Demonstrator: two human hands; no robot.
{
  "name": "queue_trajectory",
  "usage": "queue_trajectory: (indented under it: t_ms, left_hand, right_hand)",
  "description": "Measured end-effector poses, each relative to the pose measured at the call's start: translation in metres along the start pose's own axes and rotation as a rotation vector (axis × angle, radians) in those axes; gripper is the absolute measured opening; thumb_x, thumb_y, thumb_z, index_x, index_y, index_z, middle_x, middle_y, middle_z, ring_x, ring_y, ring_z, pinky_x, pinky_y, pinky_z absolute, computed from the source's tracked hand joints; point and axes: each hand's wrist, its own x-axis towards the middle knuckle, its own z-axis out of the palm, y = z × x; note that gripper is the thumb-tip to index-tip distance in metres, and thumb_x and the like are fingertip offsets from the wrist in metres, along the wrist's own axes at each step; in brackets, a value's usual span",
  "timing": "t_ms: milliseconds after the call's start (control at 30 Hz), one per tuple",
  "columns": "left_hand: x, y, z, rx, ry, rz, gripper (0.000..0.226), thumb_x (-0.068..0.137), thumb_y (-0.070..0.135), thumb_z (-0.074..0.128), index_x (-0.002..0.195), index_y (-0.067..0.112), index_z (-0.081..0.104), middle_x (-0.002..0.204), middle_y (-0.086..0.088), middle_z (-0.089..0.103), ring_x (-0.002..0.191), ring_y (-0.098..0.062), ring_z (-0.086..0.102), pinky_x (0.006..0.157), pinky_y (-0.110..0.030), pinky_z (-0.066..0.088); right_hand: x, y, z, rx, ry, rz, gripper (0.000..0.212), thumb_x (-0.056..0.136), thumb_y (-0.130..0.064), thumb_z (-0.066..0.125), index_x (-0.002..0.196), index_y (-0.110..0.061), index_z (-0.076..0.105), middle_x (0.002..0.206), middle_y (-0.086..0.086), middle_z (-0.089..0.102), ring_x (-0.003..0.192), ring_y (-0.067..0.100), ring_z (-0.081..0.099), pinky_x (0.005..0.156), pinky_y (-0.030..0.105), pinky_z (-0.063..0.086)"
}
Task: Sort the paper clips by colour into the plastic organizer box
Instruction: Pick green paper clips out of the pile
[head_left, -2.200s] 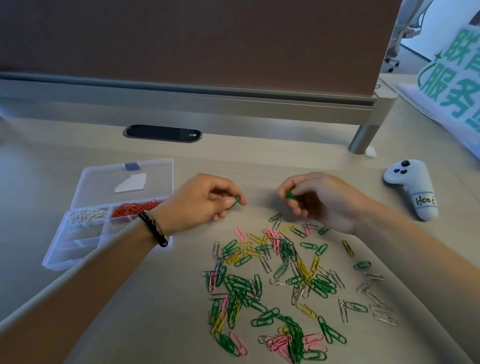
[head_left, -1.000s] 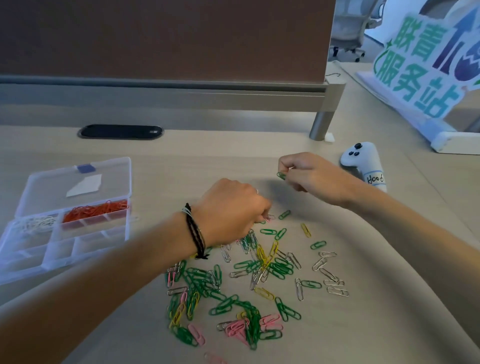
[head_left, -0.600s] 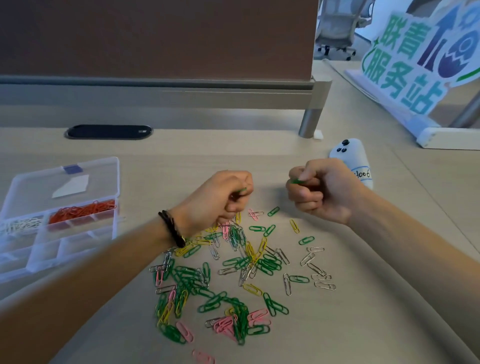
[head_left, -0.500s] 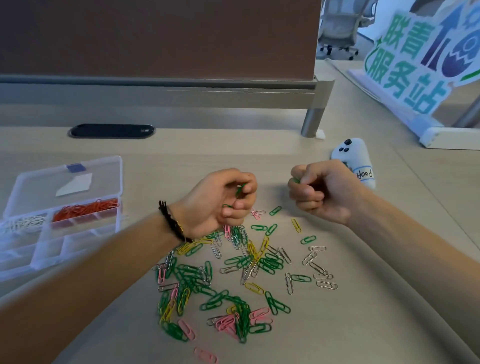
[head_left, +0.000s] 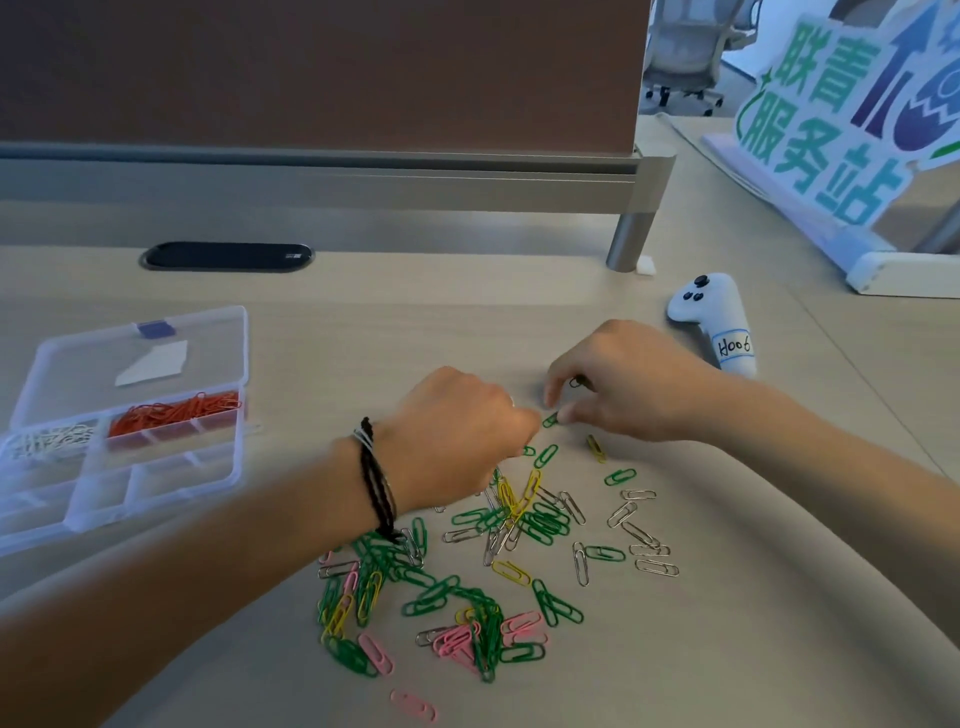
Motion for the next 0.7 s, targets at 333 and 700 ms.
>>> queue_trajectory:
  t_ms: [333,700]
  left_hand:
    - [0.007,0.007,-0.002,0.202,0.013,0.015,0.013,0.095,0.023,0.044,0.088,0.022,0.034,0.067,-0.001,0.046,0.064,-0.026,0.057,0.049,-0.033,0.021]
    - [0.003,-0.003,0.007,-2.346,-0.252,-0.030,0.015,0.088,0.020,0.030,0.075,0.014,0.035,0.056,0.001,0.020,0.046,-0.010,0.009,0.042,-0.027,0.001]
  right_hand:
    - [-0.002,-0.024,0.001,-0.523,-0.048,-0.143,0.014,0.091,-0.029,0.052,0.094,-0.018,0.061,0.089,0.007,0.065,0.083,0.035,0.062,0.061,0.034,0.034]
    - [-0.024,0.009,-0.002,1.497,-0.143,0.246,0.010,0.076,-0.011,0.036,0.070,-0.017,0.033,0.060,0.000,0.021,0.051,0.014,0.013,0.044,0.025,0.010]
